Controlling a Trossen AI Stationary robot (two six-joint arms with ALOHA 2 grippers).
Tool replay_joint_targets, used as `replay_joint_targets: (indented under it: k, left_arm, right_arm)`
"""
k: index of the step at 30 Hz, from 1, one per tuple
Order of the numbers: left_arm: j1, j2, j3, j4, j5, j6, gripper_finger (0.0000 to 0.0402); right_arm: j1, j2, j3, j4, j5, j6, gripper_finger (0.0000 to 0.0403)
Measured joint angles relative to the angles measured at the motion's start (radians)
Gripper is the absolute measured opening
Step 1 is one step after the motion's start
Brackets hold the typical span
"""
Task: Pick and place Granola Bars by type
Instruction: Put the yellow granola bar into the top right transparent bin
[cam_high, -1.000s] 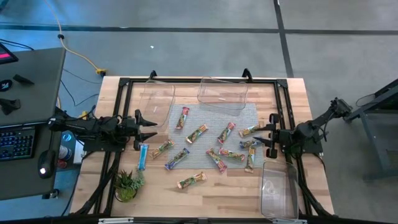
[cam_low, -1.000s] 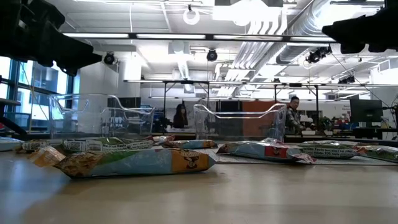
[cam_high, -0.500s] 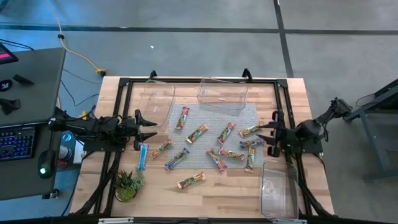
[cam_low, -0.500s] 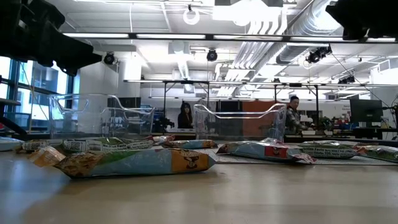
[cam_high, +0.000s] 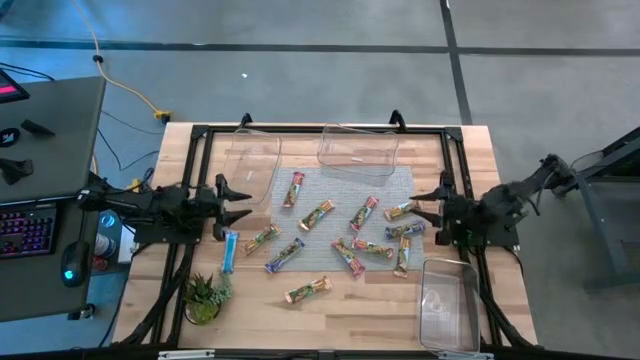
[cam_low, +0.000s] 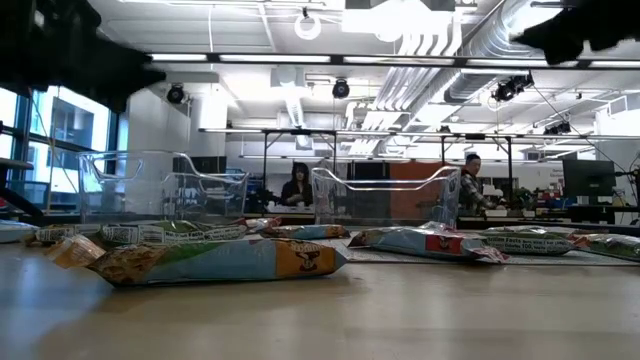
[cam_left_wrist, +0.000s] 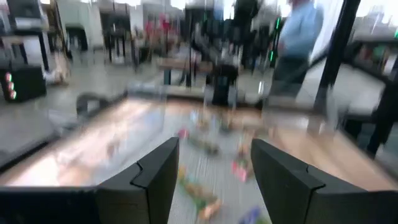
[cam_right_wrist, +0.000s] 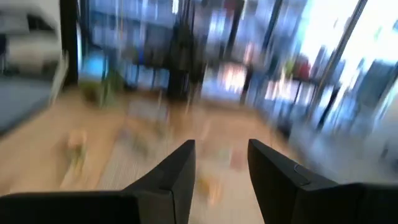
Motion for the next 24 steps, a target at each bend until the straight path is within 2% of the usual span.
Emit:
replay_joint_targets:
  k: [2,4,6,10,14,17,20,24]
  left_arm:
    - [0.0,0.0,0.004,0.103,0.022,0.01,0.0193]
    - [0.0,0.0,0.036,0.168,0.056,0.034,0.0193]
    - [0.0,0.0,0.086,0.179,0.103,0.084,0.0193]
    - [0.0,0.028,0.201,0.166,0.25,0.183,0.0193]
    - [0.0,0.099,0.355,0.135,0.352,0.251,0.0193]
    - [0.0,0.184,0.494,0.011,0.334,0.268,0.0193]
    - [0.0,0.303,0.652,-0.206,0.246,0.262,0.0193]
    - [0.0,0.481,0.819,-0.445,0.1,0.218,0.0193]
  right_arm:
    - [-0.028,0.067,0.06,-0.194,-0.017,0.144,0.0131]
    - [-0.06,0.131,0.099,-0.316,-0.054,0.248,0.0131]
    - [-0.091,0.189,0.096,-0.29,-0.076,0.246,0.0131]
    - [-0.177,0.308,0.09,-0.255,-0.211,0.199,0.0131]
    - [-0.278,0.42,0.09,-0.243,-0.238,0.195,0.0131]
    - [-0.354,0.488,0.09,-0.234,-0.302,0.263,0.0131]
    - [-0.415,0.544,0.09,-0.231,-0.411,0.333,0.0131]
    - [-0.452,0.6,0.09,-0.235,-0.405,0.308,0.013]
